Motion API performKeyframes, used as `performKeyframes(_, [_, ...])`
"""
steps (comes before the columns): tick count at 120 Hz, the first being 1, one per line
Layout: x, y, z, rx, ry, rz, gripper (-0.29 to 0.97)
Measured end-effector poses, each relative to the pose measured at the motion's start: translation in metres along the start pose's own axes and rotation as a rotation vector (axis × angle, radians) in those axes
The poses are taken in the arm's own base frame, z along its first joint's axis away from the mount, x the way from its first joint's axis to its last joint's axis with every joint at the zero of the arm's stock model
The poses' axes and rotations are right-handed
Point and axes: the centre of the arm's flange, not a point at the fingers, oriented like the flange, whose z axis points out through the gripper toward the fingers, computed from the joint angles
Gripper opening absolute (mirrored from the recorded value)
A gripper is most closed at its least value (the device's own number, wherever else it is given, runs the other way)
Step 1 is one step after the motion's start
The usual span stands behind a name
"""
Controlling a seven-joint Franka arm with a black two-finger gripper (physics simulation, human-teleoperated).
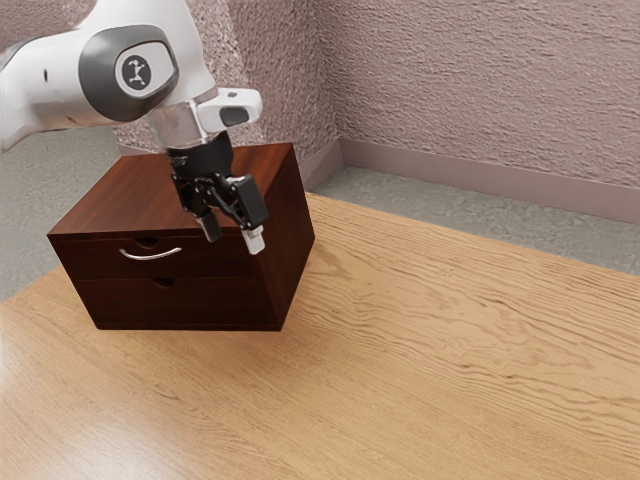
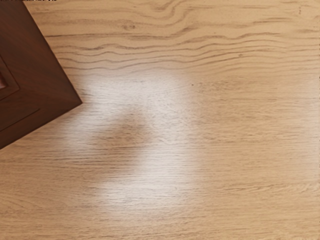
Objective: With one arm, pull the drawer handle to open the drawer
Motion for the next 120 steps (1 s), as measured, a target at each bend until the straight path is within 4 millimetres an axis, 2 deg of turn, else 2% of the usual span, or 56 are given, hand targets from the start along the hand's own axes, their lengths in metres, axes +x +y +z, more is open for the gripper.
performKeyframes(12, [0.001, 0.008, 0.001, 0.018, -0.007, 0.014, 0.68])
performKeyframes(29, [0.000, 0.004, -0.002, 0.024, -0.008, 0.008, 0.68])
performKeyframes(32, [-0.001, 0.004, -0.015, 0.028, 0.015, 0.007, 0.68])
performKeyframes(37, [-0.010, 0.008, -0.064, 0.046, 0.096, 0.011, 0.68])
performKeyframes(41, [-0.019, 0.009, -0.087, 0.054, 0.128, 0.009, 0.68])
performKeyframes(45, [-0.025, 0.008, -0.100, 0.058, 0.142, 0.004, 0.68])
performKeyframes(51, [-0.030, 0.004, -0.107, 0.059, 0.141, -0.005, 0.68])
performKeyframes(56, [-0.028, 0.002, -0.104, 0.057, 0.131, -0.008, 0.68])
performKeyframes(61, [-0.020, 0.001, -0.093, 0.055, 0.110, -0.008, 0.68])
performKeyframes(72, [0.012, -0.002, -0.041, 0.049, 0.028, -0.004, 0.68])
performKeyframes(80, [0.022, 0.002, -0.017, 0.061, -0.002, 0.006, 0.68])
performKeyframes(101, [0.027, -0.002, 0.002, 0.087, -0.010, 0.010, 0.68])
performKeyframes(105, [0.017, -0.003, 0.005, 0.088, -0.019, 0.008, 0.68])
performKeyframes(120, [-0.063, -0.009, 0.006, 0.087, 0.004, 0.001, 0.68])
